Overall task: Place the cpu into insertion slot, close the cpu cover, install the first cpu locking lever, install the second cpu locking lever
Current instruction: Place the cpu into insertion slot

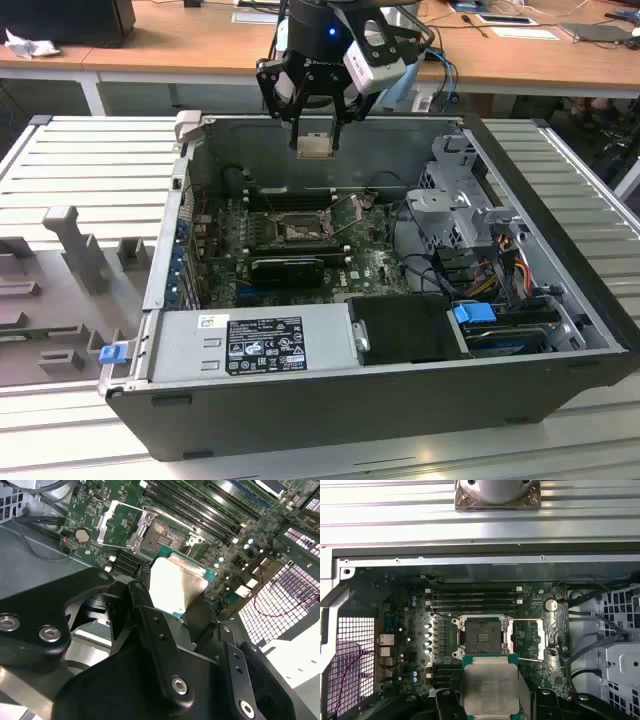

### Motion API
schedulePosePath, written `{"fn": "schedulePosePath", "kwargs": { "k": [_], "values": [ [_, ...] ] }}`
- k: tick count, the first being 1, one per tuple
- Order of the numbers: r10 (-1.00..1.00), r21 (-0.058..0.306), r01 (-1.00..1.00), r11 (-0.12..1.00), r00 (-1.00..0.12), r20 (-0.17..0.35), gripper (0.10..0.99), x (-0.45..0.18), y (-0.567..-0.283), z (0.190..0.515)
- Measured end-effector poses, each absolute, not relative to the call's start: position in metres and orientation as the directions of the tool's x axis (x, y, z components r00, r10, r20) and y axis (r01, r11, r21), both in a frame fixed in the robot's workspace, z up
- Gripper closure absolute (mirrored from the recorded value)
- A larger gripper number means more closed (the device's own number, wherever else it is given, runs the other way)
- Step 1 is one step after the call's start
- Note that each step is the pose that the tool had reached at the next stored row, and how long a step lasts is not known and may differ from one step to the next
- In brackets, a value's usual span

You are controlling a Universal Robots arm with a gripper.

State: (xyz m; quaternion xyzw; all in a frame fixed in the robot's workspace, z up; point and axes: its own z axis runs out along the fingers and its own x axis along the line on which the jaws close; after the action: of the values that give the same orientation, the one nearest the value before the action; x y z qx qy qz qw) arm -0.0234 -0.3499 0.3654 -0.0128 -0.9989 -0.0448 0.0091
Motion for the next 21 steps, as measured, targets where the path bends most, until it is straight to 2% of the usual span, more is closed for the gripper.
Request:
{"fn": "schedulePosePath", "kwargs": {
  "k": [21],
  "values": [
    [0.185, 0.088, 0.186, 0.979, -0.983, 0.019, 0.561, -0.0234, -0.3499, 0.3627]
  ]
}}
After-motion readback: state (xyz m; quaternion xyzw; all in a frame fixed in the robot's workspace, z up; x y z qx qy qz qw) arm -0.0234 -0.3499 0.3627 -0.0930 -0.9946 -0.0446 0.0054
